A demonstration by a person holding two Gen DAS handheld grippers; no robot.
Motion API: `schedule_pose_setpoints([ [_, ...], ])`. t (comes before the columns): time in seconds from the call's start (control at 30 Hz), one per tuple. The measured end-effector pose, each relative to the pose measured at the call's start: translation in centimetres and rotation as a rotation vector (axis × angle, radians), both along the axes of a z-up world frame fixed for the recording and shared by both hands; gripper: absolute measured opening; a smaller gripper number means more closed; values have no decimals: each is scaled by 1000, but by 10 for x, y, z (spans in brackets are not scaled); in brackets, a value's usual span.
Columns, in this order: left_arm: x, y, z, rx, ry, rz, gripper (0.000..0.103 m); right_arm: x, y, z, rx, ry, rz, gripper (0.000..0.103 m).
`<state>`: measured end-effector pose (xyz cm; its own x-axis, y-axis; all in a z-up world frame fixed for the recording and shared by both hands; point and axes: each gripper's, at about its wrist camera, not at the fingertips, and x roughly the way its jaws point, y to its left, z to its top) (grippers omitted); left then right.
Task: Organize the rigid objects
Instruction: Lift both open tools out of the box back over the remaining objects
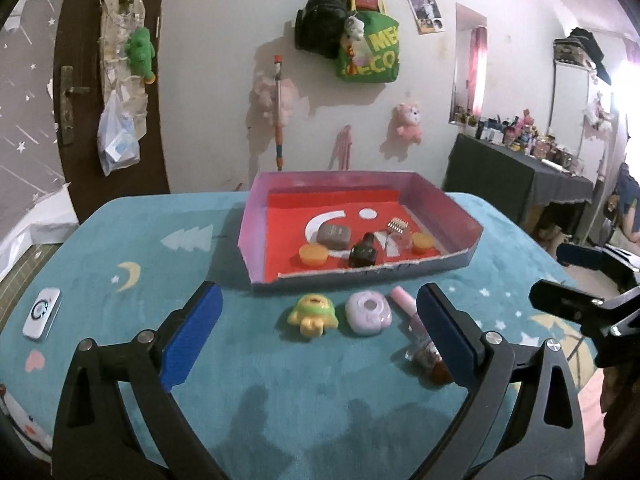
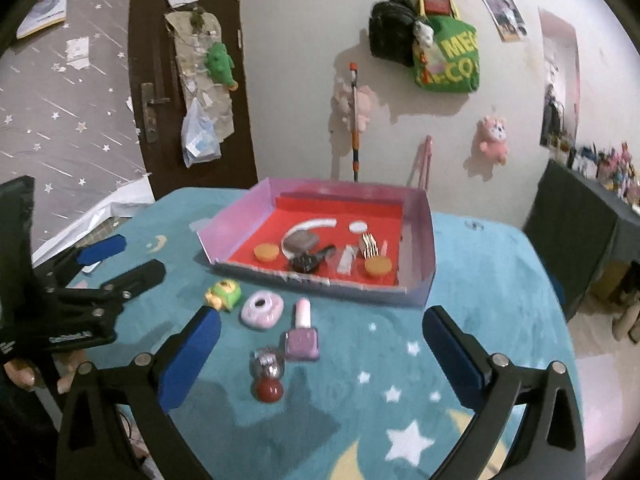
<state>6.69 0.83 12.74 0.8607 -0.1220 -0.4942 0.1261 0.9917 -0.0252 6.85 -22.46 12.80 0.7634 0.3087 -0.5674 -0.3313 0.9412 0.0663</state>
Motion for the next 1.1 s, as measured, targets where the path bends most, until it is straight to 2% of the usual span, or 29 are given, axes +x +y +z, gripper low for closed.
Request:
schedule_pose_setpoints([
  [0.2, -7, -10, -26, 19, 46, -17, 99, 2, -7, -34, 15, 53, -43, 103],
  [0.4, -4, -14, -52, 20, 110, -8, 99, 5, -8, -58, -16, 86, -74, 103],
  [0.53, -4, -16, -65, 16, 142, -4, 99, 8, -12, -71, 2, 119, -87, 103],
  [0.83, 1, -17, -77, 13, 186, 0, 99, 13, -16, -89, 23, 167, -102, 103],
  [1.1, 5, -15, -78, 10, 201, 4, 99, 15, -16, -92, 17, 173, -95, 103],
])
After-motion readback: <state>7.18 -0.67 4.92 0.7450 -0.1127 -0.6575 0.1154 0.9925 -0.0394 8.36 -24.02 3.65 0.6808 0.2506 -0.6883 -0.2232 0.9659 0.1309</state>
